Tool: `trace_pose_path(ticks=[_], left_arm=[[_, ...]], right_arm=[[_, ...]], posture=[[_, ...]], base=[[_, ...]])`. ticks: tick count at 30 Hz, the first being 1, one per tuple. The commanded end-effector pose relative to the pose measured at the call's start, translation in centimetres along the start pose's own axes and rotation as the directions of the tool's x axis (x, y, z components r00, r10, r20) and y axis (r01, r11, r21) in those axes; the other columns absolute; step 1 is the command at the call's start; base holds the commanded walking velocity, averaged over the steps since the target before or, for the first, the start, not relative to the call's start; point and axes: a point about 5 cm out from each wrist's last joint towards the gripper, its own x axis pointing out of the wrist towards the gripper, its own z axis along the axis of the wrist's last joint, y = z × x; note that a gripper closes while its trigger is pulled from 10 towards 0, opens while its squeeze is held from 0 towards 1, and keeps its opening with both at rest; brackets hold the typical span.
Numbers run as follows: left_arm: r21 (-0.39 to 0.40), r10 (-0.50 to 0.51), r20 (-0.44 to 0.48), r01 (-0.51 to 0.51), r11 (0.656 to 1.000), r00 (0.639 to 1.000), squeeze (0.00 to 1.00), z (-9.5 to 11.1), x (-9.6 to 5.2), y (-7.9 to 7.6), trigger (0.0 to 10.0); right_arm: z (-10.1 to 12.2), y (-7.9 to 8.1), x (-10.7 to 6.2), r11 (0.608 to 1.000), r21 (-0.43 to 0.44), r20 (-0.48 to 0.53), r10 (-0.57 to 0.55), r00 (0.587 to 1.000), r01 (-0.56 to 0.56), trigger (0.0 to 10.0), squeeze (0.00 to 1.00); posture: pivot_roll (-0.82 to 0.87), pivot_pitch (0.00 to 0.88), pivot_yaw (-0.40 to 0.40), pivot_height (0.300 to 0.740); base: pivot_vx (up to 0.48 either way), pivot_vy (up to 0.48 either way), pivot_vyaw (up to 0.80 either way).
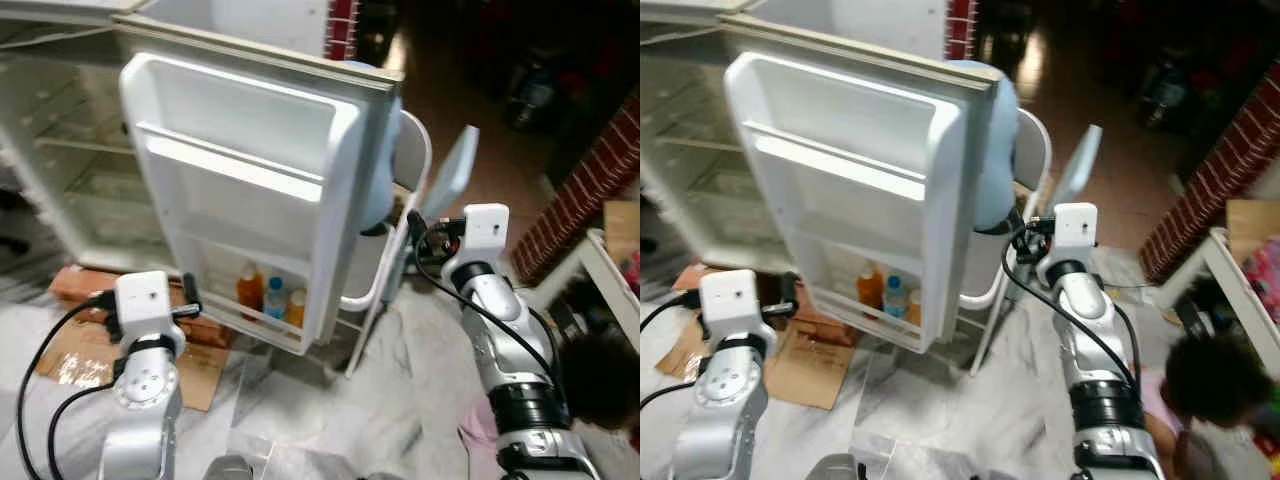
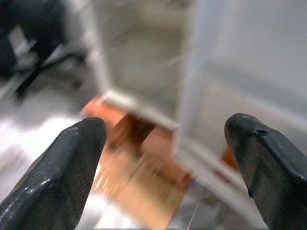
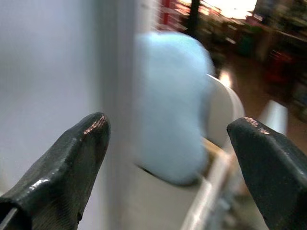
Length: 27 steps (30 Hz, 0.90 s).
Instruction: Restocking fridge
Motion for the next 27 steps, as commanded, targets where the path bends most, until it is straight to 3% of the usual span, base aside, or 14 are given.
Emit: trace_pose_path(ticks=[1,9,12,14,16,17,18,20,23,24,26,27], left_arm=[[-0.027,0.034,-0.062,-0.035,0.999,0.997,0.0,-0.8,0.1,0.6,10.0],[-0.03,0.08,-0.137,-0.085,0.996,0.987,0.0,-1.8,0.1,1.4,10.0],[-0.025,0.056,-0.129,-0.059,0.998,0.99,0.0,-1.5,0.1,1.0,10.0],[-0.02,0.043,-0.128,-0.046,0.999,0.991,0.0,-1.4,0.0,0.8,10.0],[-0.025,0.043,-0.133,-0.046,0.999,0.99,0.0,-1.4,0.0,0.8,10.0],[-0.025,0.043,-0.133,-0.046,0.999,0.99,0.0,-1.4,0.0,0.8,10.0],[-0.025,0.04,-0.141,-0.044,0.999,0.989,0.0,-1.5,-0.1,0.7,10.0],[-0.039,0.045,-0.173,-0.053,0.998,0.984,0.0,-1.8,-0.2,0.8,10.0],[-0.086,0.079,-0.243,-0.102,0.991,0.967,0.0,-2.7,-0.5,1.5,10.0],[-0.12,0.1,-0.294,-0.141,0.983,0.95,0.0,-3.4,-0.9,2.2,10.0],[-0.127,0.113,-0.328,-0.162,0.978,0.938,0.0,-4.1,-1.3,2.9,10.0],[-0.13,0.127,-0.347,-0.182,0.975,0.929,0.0,-4.4,-1.5,3.3,10.0]], right_arm=[[0.2,0.4,0.5,1.0,0.002,0.003,-0.001,1.0,0.001,10.0,0.0],[1.0,1.5,1.9,1.0,0.006,0.022,0.002,1.0,-0.002,10.0,0.0],[1.7,2.5,2.8,0.998,0.05,0.032,0.022,0.999,-0.024,10.0,0.0],[2.0,3.5,3.0,0.987,0.116,0.036,0.104,0.994,-0.108,10.0,0.0],[2.8,5.4,2.5,0.934,0.186,0.081,0.296,0.952,-0.306,10.0,0.0],[2.8,5.4,2.5,0.934,0.186,0.081,0.296,0.952,-0.306,10.0,0.0],[3.2,6.6,1.4,0.844,0.245,0.106,0.466,0.878,-0.477,10.0,0.0],[3.9,7.1,-0.1,0.727,0.292,0.152,0.607,0.78,-0.622,10.0,0.0],[4.4,6.6,-1.7,0.612,0.336,0.186,0.702,0.688,-0.716,10.0,0.0],[4.1,5.7,-2.3,0.595,0.328,0.162,0.73,0.664,-0.734,10.0,0.0],[2.8,4.5,-2.6,0.622,0.289,0.082,0.742,0.666,-0.728,10.0,0.0],[1.7,3.6,-2.5,0.667,0.251,0.01,0.723,0.691,-0.701,10.0,0.0]], posture=[[0.12,0.0,-0.074,0.74],[0.13,0.0,-0.083,0.74],[0.13,0.0,-0.084,0.74],[0.14,0.0,-0.085,0.74],[0.14,0.0,-0.084,0.74],[0.14,0.0,-0.084,0.74],[0.14,0.0,-0.084,0.74],[0.13,0.0,-0.084,0.74],[0.13,0.0,-0.082,0.74],[0.13,0.0,-0.08,0.74],[0.13,0.0,-0.079,0.74],[0.13,0.0,-0.077,0.74]], base=[[0.0,0.0,0.8],[0.0,0.0,0.78],[0.0,0.0,0.0],[0.0,0.0,0.0],[0.0,0.0,0.0],[0.0,0.0,0.0],[0.0,0.0,0.0],[0.0,0.0,0.0],[0.0,0.0,0.0],[0.0,0.0,0.0],[0.0,0.0,0.0],[0.0,0.0,0.0]])
